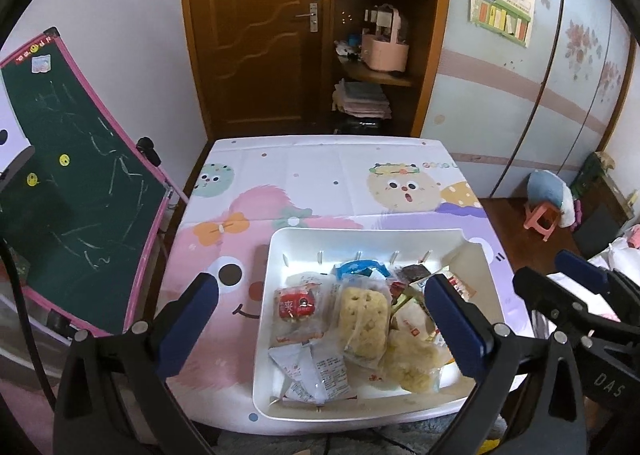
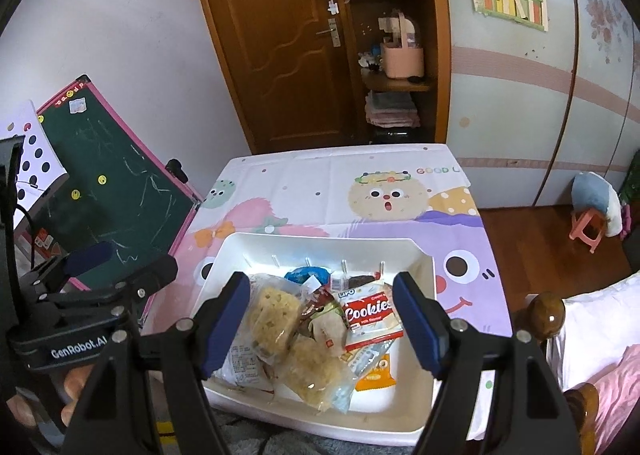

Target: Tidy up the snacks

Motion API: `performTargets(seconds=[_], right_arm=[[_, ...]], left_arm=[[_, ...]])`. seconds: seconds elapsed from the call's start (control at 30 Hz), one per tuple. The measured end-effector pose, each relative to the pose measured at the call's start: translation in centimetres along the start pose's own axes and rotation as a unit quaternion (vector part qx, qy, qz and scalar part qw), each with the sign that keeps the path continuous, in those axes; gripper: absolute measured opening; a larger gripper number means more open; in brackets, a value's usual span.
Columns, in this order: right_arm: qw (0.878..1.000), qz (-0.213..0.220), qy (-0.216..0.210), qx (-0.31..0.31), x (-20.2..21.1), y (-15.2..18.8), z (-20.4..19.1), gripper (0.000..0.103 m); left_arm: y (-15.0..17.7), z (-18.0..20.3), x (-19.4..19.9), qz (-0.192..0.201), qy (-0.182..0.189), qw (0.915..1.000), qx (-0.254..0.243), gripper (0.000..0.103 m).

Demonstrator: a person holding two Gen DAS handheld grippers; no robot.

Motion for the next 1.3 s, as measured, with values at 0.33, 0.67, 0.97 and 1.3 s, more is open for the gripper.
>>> performTargets(seconds=[0.33, 0.67, 0.97, 1.3], right_arm=[[1.000, 0.000, 0.010, -0.009, -0.1, 0.0, 0.3, 0.074], [1.000, -0.006, 0.013, -0.011, -0.6, 0.1, 0.4, 0.074], [1.000, -0.016, 0.010, -0.012, -1.3, 0.2, 0.4, 0.074], [1.000, -0.022, 0.008, -0.011, -1.7, 0.4, 0.5, 0.074]], left_arm=[[0.2, 0.5, 0.2, 0.002, -0.017, 0.9997, -0.016, 0.103], [0.4, 0.3, -0.5, -0.012, -0.018, 0.9997, -0.011, 0.103], [0.8, -0.1, -1.0, -0.013, -0.013, 0.9998, 0.000, 0.103], [0.9, -0.1, -1.2, -0.011, -0.013, 0.9998, 0.004, 0.103]])
Point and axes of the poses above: each gripper's, at about its wrist camera, not at the fingertips, and x roughly against the way its jaws point, z to its right, y to its underside, the point moved 3 cm from there along -x, roughly the way its jaws point, and after that the axes turned 1 degree about -z, right-handed, at the moved point
